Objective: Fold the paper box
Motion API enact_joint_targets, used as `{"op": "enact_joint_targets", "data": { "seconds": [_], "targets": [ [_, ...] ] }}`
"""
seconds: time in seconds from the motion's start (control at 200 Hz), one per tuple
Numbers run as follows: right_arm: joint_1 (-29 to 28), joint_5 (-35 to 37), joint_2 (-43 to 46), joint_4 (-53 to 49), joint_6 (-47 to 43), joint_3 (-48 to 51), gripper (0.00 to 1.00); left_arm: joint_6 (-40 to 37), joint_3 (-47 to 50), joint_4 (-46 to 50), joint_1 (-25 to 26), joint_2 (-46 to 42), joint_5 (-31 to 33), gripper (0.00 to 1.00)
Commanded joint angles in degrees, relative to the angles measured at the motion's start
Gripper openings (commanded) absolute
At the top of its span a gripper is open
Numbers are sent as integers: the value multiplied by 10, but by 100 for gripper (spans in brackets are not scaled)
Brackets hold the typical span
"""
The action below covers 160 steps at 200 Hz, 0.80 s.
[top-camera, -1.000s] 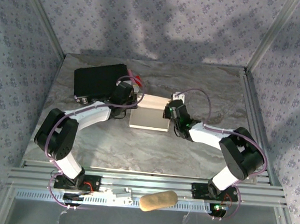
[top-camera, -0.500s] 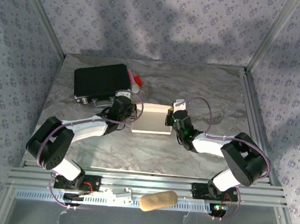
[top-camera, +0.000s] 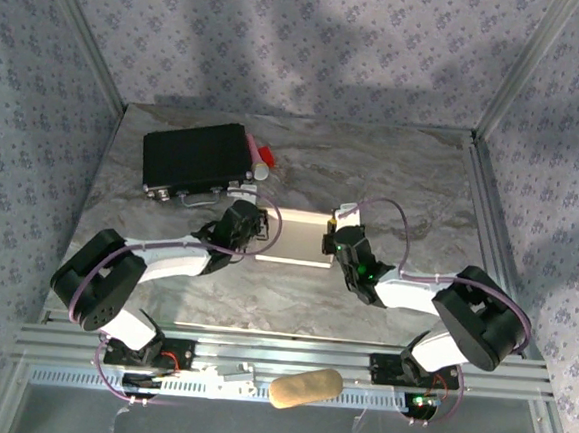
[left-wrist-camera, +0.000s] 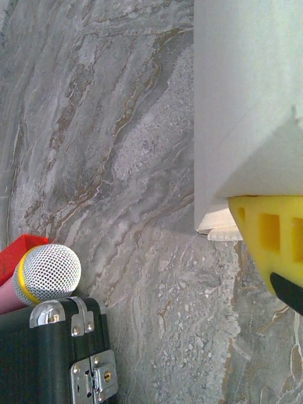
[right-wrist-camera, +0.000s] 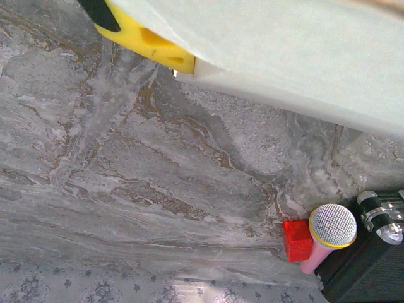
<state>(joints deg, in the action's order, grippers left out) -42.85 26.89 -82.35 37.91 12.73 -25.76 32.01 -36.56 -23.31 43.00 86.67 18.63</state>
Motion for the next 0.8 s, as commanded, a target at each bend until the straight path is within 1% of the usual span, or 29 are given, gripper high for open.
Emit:
{"op": "enact_joint_targets", "data": {
  "seconds": [0.0, 0.14, 0.3, 0.43, 0.565, 0.635, 0.715, 0.795],
  "targets": [
    [-9, -4, 25, 10, -12, 5, 4, -14, 15, 10, 27, 1, -11, 0],
    [-8, -8, 41, 1, -21, 11, 6, -17, 37, -14, 48, 16, 27, 0],
    [-10, -8, 49, -8, -13, 26, 7, -3, 63, -59, 70, 44, 53, 0],
    [-9, -13, 70, -43, 6, 26, 10, -3, 54, -52, 94, 61, 84, 0],
    [-9, -19, 120, -100, 38, 23, 15, -2, 43, -32, 116, 67, 128, 0],
    [-9, -23, 151, -127, 59, 24, 23, 0, 40, -20, 126, 66, 156, 0],
    [-9, -21, 179, -172, 90, 22, 35, 1, 38, -13, 134, 66, 183, 0],
    [-11, -25, 210, -220, 119, 19, 45, 2, 32, -1, 140, 68, 199, 0]
  ]
}}
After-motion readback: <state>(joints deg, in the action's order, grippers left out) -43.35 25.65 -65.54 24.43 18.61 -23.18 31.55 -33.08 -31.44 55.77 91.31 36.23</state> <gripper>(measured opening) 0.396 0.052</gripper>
